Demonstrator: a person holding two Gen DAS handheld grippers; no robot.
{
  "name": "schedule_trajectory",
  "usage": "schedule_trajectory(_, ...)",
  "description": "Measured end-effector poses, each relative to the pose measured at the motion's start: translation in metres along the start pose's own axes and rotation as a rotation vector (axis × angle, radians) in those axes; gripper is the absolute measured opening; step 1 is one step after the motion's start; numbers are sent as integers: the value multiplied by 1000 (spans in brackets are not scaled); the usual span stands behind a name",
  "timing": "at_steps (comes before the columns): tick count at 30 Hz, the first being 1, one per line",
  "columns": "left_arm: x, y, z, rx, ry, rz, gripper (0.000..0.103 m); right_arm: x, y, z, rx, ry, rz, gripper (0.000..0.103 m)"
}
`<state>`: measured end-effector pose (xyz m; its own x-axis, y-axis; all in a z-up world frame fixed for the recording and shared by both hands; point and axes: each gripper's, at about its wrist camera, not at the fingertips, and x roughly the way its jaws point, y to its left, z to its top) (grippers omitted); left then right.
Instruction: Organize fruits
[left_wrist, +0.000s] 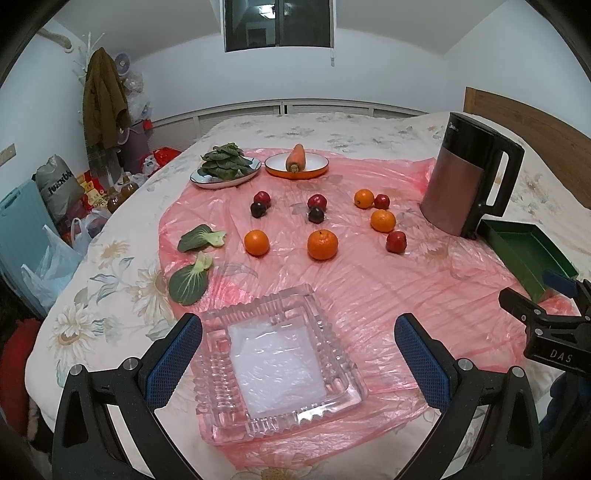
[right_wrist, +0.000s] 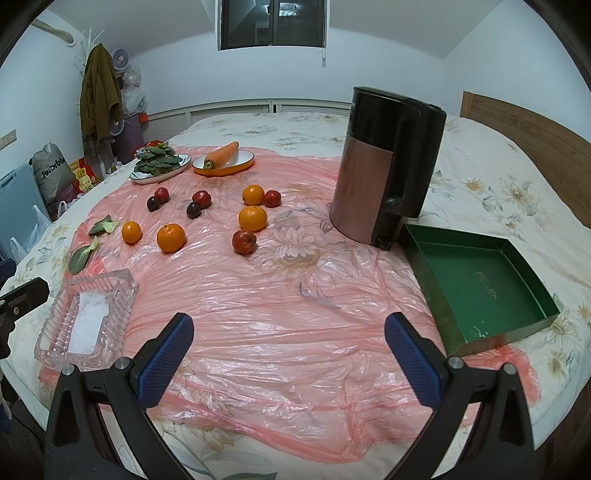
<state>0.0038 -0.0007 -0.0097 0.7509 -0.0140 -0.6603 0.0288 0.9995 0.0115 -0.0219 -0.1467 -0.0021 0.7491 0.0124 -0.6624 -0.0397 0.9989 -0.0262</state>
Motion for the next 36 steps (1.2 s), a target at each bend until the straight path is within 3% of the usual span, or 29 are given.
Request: schedule_trajectory(36,21,-12,-2,27,39,-1,102,12,-10,0,26,-4,-3,103)
